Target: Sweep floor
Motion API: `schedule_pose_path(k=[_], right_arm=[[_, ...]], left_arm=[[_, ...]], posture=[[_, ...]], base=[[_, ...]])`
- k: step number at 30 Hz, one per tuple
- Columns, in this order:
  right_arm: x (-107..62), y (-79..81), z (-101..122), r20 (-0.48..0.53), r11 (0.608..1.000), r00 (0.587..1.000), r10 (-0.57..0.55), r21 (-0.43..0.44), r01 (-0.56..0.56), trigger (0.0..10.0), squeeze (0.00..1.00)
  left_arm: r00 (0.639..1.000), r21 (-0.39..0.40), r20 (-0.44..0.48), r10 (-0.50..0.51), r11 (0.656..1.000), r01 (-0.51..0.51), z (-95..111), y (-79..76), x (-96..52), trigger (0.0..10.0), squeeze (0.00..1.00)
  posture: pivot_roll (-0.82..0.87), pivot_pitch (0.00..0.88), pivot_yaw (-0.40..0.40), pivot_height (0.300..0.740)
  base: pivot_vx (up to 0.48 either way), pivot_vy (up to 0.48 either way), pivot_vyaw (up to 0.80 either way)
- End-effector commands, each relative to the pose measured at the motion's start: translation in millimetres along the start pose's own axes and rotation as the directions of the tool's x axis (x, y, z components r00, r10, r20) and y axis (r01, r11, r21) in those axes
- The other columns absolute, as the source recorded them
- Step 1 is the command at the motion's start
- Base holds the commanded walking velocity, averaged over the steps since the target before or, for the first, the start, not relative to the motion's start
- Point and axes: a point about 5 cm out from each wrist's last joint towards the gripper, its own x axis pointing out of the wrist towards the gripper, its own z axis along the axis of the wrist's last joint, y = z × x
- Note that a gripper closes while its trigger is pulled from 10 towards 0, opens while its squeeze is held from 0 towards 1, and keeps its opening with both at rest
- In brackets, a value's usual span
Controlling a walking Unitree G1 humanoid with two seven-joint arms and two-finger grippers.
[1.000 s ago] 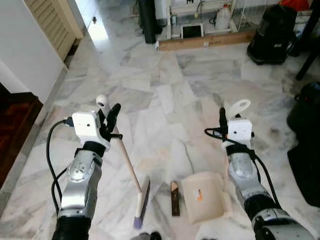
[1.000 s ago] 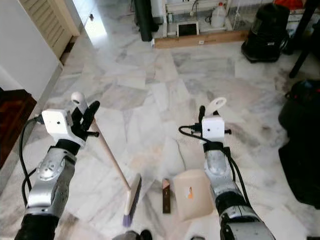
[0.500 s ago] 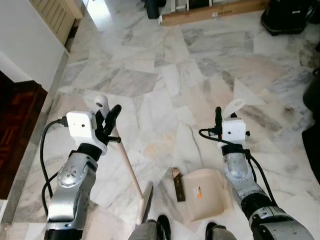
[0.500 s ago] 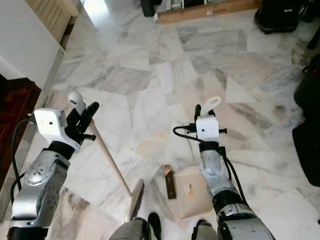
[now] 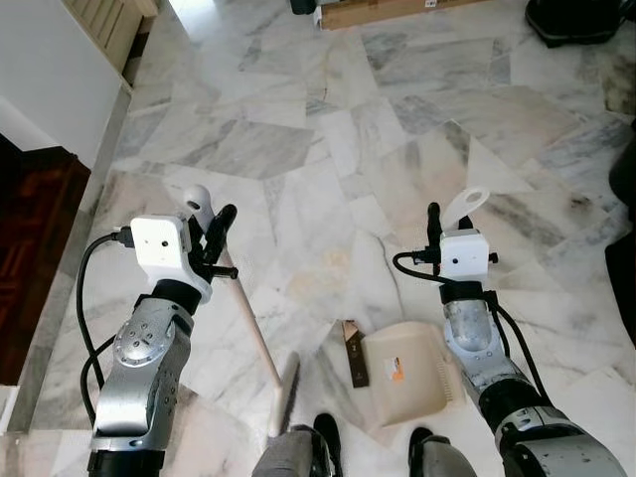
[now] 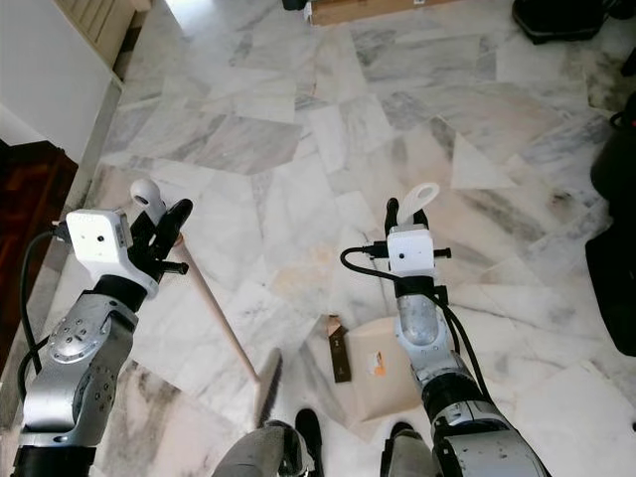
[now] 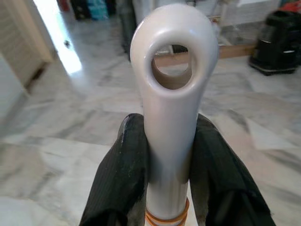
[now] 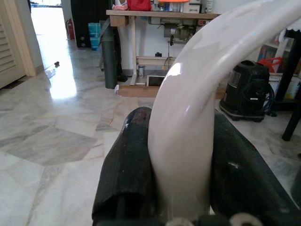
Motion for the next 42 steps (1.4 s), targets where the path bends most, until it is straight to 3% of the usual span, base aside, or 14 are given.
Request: schedule_pose_path(k=[1,7,12,17,32,42], right_arm=[[-11.0,6.8,-8,-0.042,1.0,0.999,0.006,0.014,-0.005,10.0,0.0],[4.8,-5.6,9,0.048,0.997,0.996,-0.074,0.031,0.073,10.0,0.0],[17.3,-11.0,18,0.085,0.996,0.992,-0.092,0.011,0.091,10.0,0.0],[19.5,-14.1,19,0.081,0.994,0.991,-0.107,0.001,0.108,10.0,0.0],[-8.9,2.2,-8,-0.035,0.999,0.998,-0.052,0.013,0.052,10.0,0.0],[-14.4,2.5,-16,-0.098,0.997,0.995,-0.023,0.065,0.03,10.0,0.0]], left_arm=[[1.0,0.007,0.023,0.021,1.0,-0.021,2,5.6,-0.8,10.0,0.0],[0.999,-0.052,-0.008,-0.035,0.998,0.035,-5,-10.6,-5.7,10.0,0.0],[1.0,-0.049,0.0,-0.031,0.998,0.031,-3,-9.5,-7.2,10.0,0.0],[0.999,-0.055,0.0,-0.048,0.997,0.048,-1,-11.8,-7.8,10.0,0.0],[0.995,-0.093,-0.021,-0.096,0.991,0.094,-6,-24.8,-3.6,10.0,0.0],[0.985,-0.198,-0.081,-0.154,0.971,0.135,-26,-47.9,-4.9,10.0,0.0]], posture=[[0.16,0.352,0.247,0.74],[0.16,0.366,0.246,0.74],[0.17,0.372,0.247,0.74],[0.17,0.376,0.252,0.74],[0.18,0.378,0.269,0.74],[0.17,0.388,0.254,0.74]], base=[[0.0,0.0,0.0],[0.0,0.0,0.0],[0.0,0.0,0.0],[0.0,0.0,0.0],[0.0,0.0,0.0],[0.0,0.0,0.0]])
